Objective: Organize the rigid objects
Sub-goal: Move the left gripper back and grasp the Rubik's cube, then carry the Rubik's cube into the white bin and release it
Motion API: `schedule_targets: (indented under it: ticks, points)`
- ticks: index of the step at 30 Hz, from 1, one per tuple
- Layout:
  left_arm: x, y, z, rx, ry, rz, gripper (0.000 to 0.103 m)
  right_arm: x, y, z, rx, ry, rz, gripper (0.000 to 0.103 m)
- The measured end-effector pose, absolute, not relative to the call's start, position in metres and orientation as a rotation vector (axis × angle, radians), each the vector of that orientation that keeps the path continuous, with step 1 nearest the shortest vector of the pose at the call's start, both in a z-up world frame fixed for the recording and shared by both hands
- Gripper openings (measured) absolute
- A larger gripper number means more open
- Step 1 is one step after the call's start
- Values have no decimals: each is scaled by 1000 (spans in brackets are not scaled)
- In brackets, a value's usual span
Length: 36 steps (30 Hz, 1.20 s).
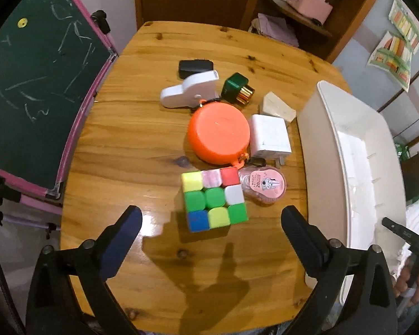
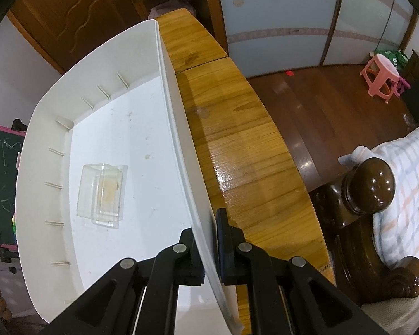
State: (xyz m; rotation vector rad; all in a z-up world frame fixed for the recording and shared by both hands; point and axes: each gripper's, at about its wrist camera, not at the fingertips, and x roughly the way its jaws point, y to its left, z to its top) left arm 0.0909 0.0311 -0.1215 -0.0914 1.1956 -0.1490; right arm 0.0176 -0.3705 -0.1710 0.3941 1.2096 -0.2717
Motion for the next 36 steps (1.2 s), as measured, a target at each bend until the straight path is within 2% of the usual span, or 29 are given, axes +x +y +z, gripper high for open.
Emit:
schedule_targets:
  ticks: [17,19,24,29,36]
  points:
    - [112,19,-161,-88,1283,-10,99,17,-373,-171,404,1211,-260,6]
    - [113,18,-163,-83,1286,-3,97,17,-373,-171,402,1211,-260,6]
    - [115,17,-171,-87,1316,6,75,17,-372,-171,402,1211,-260,6]
    - [115,17,-172,-107,1324,-22,62,17,-372,-171,404,1210,-260,6]
    - [105,21,-168,-81,1313,-27,61,17,-372,-171,408,1209,-258,6]
